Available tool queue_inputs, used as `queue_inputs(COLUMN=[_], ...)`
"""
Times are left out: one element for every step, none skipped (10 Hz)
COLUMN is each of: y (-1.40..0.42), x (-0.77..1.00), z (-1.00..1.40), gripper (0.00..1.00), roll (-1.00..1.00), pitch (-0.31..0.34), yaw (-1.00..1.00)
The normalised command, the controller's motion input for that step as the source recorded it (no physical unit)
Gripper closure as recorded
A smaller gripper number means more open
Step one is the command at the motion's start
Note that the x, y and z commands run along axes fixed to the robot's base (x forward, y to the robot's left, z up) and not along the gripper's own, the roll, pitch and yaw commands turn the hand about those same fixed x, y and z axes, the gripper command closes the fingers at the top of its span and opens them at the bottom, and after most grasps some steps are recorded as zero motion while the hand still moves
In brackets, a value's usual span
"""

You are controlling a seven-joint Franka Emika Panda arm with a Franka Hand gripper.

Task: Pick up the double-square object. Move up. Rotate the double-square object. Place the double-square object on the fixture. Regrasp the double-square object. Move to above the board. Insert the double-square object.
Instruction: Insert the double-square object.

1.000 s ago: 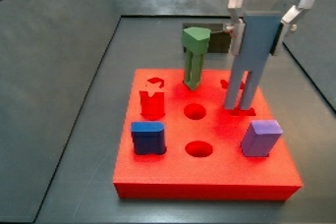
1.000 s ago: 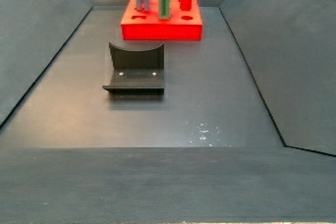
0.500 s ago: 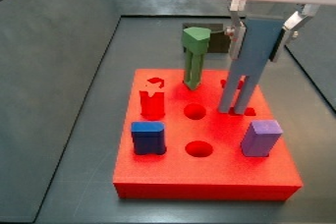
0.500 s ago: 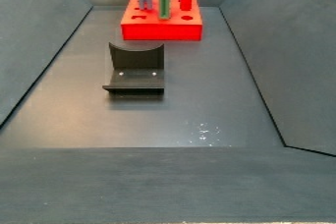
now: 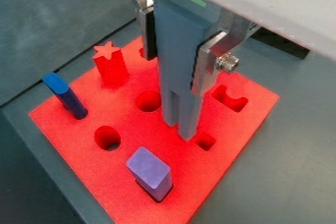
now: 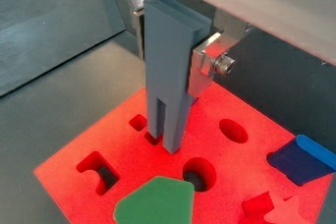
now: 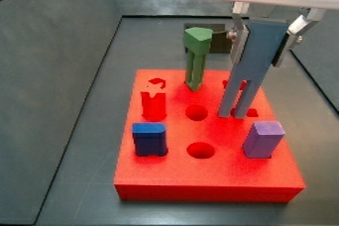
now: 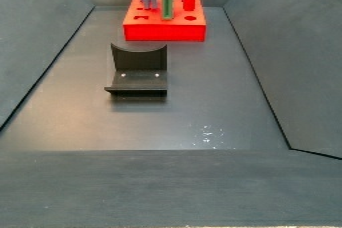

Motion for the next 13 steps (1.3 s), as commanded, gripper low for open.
queue_inputs(y=[0.13,0.15,0.04,-0.03,-0.20,-0.23,-0.21,-0.18,-0.07,0.00,0.00,0.00,0.01], x=[0.92,0.71,0.71,0.67,0.63,0.52,0.39,0.35,0.53,0.69,0.74,0.75,0.49], z=[-0.08,-0.10,-0.20,-0.17,-0.22,-0.22,-0.13,-0.20,-0.46,-0.48,-0.50,-0.43,-0.18], gripper=[1.00,1.00,1.00,1.00,1.00,1.00,1.00,1.00,1.00,1.00,1.00,1.00,1.00], roll=[-0.17,-0.20,-0.02,0.12,0.33,0.37,0.43,0.41,0.28,0.16,0.00,0.00,-0.05], pitch=[-0.200,-0.394,-0.164,0.104,0.326,0.337,0.293,0.234,0.200,0.200,0.081,0.009,0.000], yaw=[-0.15,-0.21,-0.13,-0.05,0.00,0.00,0.16,0.30,0.36,0.34,0.23,0.05,-0.20])
